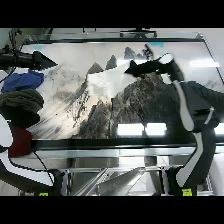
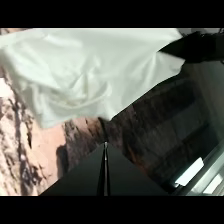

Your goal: Fold the shirts.

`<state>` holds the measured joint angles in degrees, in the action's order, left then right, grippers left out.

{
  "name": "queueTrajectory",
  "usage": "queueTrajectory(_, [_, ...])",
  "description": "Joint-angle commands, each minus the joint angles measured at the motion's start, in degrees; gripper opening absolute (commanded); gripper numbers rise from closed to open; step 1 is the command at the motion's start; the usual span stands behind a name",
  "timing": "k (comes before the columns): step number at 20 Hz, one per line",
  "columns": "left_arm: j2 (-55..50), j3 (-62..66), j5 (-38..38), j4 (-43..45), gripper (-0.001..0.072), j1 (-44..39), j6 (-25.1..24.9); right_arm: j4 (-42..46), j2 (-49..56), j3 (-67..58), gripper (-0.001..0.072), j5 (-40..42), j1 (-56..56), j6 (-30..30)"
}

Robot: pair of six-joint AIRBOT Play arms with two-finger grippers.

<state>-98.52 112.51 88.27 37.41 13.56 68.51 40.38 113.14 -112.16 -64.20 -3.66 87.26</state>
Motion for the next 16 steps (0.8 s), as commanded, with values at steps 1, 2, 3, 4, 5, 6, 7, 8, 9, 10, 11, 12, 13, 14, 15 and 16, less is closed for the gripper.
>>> queueTrajectory(1, [0.02, 0.07, 0.24, -0.02, 0.0016, 0.02, -0.04, 16.48, -9.20, 0.04, 0.0019, -5.92, 12.68, 10.14])
queueTrajectory(2, [0.02, 0.07, 0.17, -0.02, 0.0016, 0.02, -0.04, 18.49, -10.93, 0.17, 0.0019, -7.19, 16.59, 11.13])
queueTrajectory(3, [0.02, 0.07, 0.04, -0.02, 0.0016, 0.02, -0.07, 20.17, -12.76, 0.81, 0.0019, -7.85, 20.72, 11.85])
queueTrajectory(4, [0.02, 0.07, 0.02, -0.02, 0.0016, 0.02, -0.07, 21.03, -14.43, 1.66, 0.0019, -8.07, 24.44, 12.31])
queueTrajectory(5, [0.02, 0.04, 0.00, 0.00, 0.0016, 0.02, -0.07, 21.44, -15.89, 2.54, 0.0019, -8.04, 27.87, 12.20])
queueTrajectory(6, [0.02, 0.04, -0.13, -0.02, 0.0016, 0.00, -0.04, 22.95, -17.22, 3.41, 0.0019, -7.93, 31.04, 12.20])
queueTrajectory(7, [0.02, 0.04, -0.44, -0.02, 0.0016, -0.02, -0.07, 25.94, -18.27, 4.50, 0.0019, -8.00, 33.97, 12.24])
queueTrajectory(8, [0.02, 0.04, -0.48, 0.00, 0.0016, -0.04, -0.07, 28.79, -18.95, 5.90, 0.0020, -8.57, 36.33, 12.68])
queueTrajectory(9, [0.02, 0.04, -0.48, -0.02, 0.0016, -0.04, -0.04, 31.87, -19.54, 8.31, 0.0019, -9.22, 38.62, 13.44])
queueTrajectory(10, [0.02, 0.02, -0.48, 0.02, 0.0016, -0.15, -0.07, 35.30, -20.20, 12.13, 0.0020, -9.14, 40.59, 15.23])
queueTrajectory(11, [0.02, 0.00, -0.48, 0.02, 0.0016, -0.28, -0.07, 38.58, -21.00, 17.00, 0.0020, -7.87, 42.18, 17.64])
queueTrajectory(12, [0.02, 0.00, -0.50, 0.02, 0.0016, -0.44, -0.07, 41.51, -22.18, 23.56, 0.0020, -4.98, 43.74, 20.13])
queueTrajectory(13, [0.02, 0.00, -0.46, 0.02, 0.0016, -0.85, -0.07, 42.66, -23.58, 30.45, 0.0019, -0.87, 45.20, 22.18])
queueTrajectory(14, [0.02, 0.00, -0.31, 0.00, 0.0016, -0.92, -0.07, 42.51, -25.29, 38.16, 0.0020, 4.70, 46.84, 23.65])
queueTrajectory(15, [0.02, 0.00, -0.26, 0.02, 0.0016, -1.31, -0.07, 42.56, -26.88, 44.83, 0.0020, 9.44, 48.17, 25.20])
queueTrajectory(16, [0.02, 0.00, -0.31, 0.04, 0.0016, -1.53, -0.07, 42.53, -28.61, 51.39, 0.0020, 13.94, 49.70, 26.73])
